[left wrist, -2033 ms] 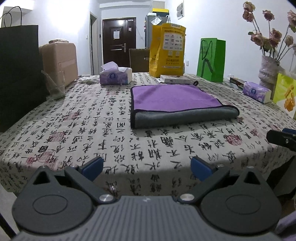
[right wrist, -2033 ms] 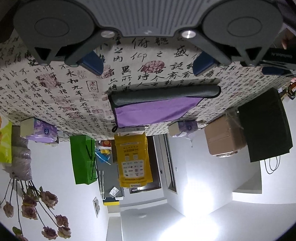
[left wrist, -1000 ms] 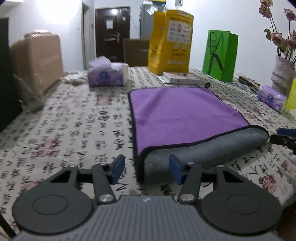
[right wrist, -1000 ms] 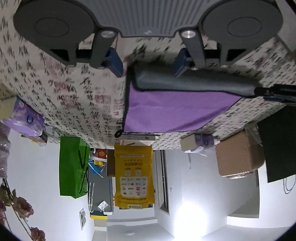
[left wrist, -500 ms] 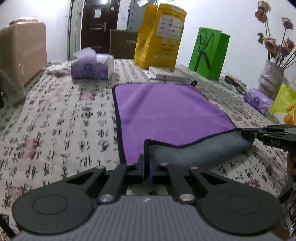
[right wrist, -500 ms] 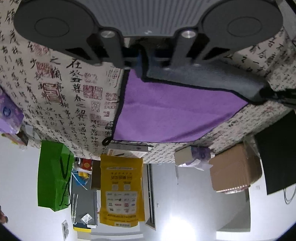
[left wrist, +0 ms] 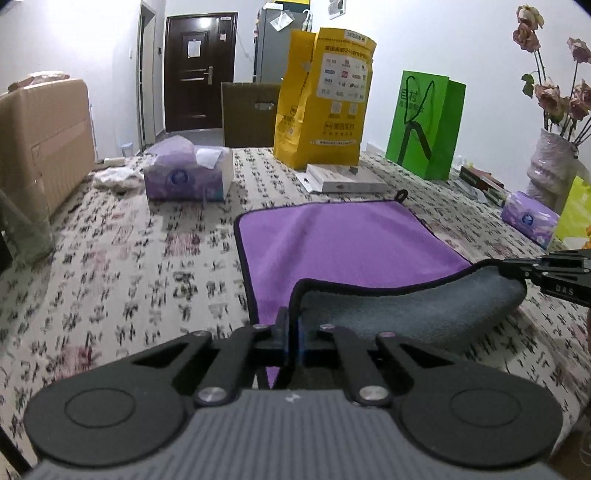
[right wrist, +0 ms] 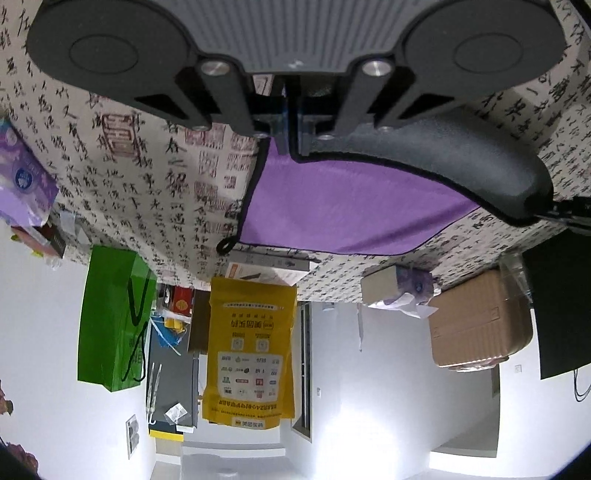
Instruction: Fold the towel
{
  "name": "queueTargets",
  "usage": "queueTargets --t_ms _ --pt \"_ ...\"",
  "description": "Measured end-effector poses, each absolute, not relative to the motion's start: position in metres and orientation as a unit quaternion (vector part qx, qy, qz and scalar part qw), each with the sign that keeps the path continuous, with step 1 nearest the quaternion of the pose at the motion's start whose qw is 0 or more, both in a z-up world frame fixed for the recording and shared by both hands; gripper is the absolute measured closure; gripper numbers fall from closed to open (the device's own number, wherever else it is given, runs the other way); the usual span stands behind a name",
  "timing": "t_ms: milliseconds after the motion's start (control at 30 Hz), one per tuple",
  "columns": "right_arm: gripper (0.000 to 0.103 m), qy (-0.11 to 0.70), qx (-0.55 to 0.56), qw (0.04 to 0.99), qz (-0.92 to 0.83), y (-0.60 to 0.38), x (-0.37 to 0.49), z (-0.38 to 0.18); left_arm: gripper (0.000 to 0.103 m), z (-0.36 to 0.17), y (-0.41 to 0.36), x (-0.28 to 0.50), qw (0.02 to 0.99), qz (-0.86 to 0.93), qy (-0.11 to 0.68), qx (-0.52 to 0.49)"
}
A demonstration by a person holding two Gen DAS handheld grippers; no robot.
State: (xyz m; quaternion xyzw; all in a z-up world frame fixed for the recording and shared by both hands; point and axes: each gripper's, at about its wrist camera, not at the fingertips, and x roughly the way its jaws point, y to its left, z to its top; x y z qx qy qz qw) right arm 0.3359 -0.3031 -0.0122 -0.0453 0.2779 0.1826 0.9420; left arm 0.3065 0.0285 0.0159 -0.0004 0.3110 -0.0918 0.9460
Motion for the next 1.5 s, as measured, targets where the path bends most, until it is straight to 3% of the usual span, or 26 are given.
queueTargets --t_ms 633,1500 --pt "0.099 0.250 -0.055 0.949 0.183 -0.294 0.418 0.002 0.098 0.032 0.035 0.399 0.951 -0.074 0.299 0.017" --pt "0.100 0.289 -0.025 0.941 0.175 -0.285 0.540 -0.019 0.098 0.004 0.045 0.514 0.941 -0.048 0.336 -0.011"
